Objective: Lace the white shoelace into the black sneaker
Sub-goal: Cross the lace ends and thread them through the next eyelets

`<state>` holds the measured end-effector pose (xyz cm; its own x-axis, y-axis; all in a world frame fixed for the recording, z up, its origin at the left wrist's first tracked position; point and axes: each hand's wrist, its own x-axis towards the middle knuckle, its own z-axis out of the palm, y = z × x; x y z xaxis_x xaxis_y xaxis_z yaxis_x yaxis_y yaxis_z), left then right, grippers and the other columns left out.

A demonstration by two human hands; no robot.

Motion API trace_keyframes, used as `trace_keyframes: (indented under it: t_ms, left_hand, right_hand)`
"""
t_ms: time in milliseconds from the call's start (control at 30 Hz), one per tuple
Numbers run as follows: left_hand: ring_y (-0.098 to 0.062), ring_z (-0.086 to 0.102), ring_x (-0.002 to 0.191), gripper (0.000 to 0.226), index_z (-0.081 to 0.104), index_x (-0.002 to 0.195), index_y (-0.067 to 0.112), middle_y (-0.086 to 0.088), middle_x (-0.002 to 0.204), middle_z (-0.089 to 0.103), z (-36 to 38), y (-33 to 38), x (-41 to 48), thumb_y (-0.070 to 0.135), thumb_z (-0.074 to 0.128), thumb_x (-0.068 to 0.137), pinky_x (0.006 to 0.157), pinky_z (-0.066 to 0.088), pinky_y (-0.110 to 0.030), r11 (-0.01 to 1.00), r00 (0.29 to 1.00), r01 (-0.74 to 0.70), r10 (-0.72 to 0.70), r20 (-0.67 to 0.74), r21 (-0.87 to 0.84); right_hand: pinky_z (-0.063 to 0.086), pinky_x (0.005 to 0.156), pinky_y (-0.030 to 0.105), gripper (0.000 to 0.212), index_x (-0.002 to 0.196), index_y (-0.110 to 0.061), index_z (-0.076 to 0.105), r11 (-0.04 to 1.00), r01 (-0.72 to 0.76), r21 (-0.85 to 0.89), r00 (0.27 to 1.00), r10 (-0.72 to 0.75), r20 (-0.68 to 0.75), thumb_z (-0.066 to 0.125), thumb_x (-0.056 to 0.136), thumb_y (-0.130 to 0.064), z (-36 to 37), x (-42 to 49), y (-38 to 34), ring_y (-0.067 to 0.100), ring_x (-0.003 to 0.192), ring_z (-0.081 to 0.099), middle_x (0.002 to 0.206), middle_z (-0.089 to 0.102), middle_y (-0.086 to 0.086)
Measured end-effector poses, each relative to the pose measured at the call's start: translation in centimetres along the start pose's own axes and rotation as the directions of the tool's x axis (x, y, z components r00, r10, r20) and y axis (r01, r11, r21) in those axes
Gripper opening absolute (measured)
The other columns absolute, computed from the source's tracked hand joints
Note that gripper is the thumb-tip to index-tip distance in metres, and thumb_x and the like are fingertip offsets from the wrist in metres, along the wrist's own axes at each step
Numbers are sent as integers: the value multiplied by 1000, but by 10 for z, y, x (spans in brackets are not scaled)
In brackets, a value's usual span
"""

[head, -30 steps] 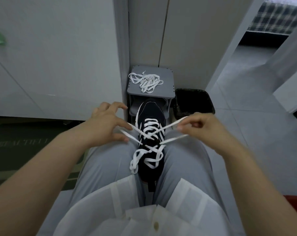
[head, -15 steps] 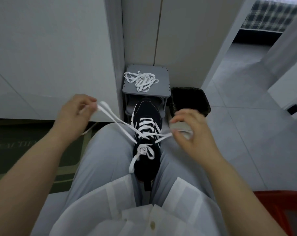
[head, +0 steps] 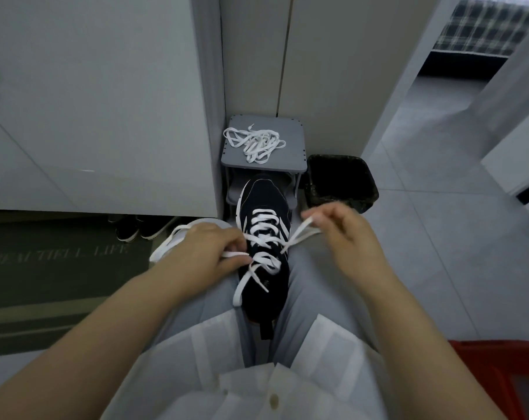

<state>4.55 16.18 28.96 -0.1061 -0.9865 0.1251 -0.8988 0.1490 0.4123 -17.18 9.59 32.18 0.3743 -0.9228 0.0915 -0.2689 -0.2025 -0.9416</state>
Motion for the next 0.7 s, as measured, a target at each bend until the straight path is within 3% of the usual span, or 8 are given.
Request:
trace_keyframes:
  t_ms: [67,167,267,367,433,500,633,700]
  left_hand:
    - [-2,49,70,25,65,80,23,16,70,56,0,-1,0,48,60,79,66,32,-22,984,998,62,-60,16,-167]
    - [2,53,71,15,60,74,26,11,72,60,-19,-5,0,39,55,80,63,36,-10,939,973,111,-169,-155,-327]
    - [4,51,68,13,54,81,14,7,77,58,-33,-6,-1,16,50,93,61,35,-4,895,911,169,-302,-281,-414]
    - [-1,62,82,19,50,82,14,8,86,66,-33,6,-2,13,39,97,77,45,-8,731,882,121,-390,-265,-672]
    - [-11,65,74,22,44,79,14,7,72,64,-28,13,-1,12,33,99,73,50,-17,527,866,71,-453,-210,-847]
    - [-11,55,57,25,40,77,14,9,57,54,-25,14,1,10,31,100,64,47,-23,451,863,61,-473,-180,-890]
    - [-5,40,52,21,39,77,15,10,57,48,-17,2,2,10,36,98,59,38,-21,679,853,144,-453,-257,-720]
    - [-1,44,57,14,43,83,14,4,66,50,-17,-4,0,12,40,97,63,37,-14,828,850,187,-406,-335,-529]
  right_hand:
    - [51,75,19,18,84,-13,53,845,-42,533,995,84,-55,41,97,-11,-7,-2,-12,8,74,66,75,70,-4]
    - [52,69,27,19,80,-15,50,743,10,669,994,67,-89,42,97,-16,-18,-4,-18,10,56,49,58,51,-5]
    - [40,64,14,9,77,-21,56,974,64,219,997,-55,-46,53,86,-21,-13,-2,-7,1,58,46,61,52,-15]
    - [44,80,23,7,89,-25,69,881,161,-446,979,-85,185,63,85,-28,3,-4,23,3,85,55,86,61,-14]
    - [44,84,27,16,96,-23,72,780,211,-590,965,-68,255,63,86,-31,11,-7,36,12,90,54,89,62,-6]
    - [40,76,19,14,91,-22,73,818,177,-547,978,-85,190,61,88,-29,11,-5,35,6,81,52,86,62,-5]
    - [38,66,15,28,68,-35,67,996,-8,-84,981,-8,-195,60,89,-17,-8,0,18,-3,65,51,71,62,-17]
    - [42,72,17,29,68,-27,63,987,-1,163,975,38,-220,55,90,-11,-14,-2,7,-3,70,56,76,65,-17]
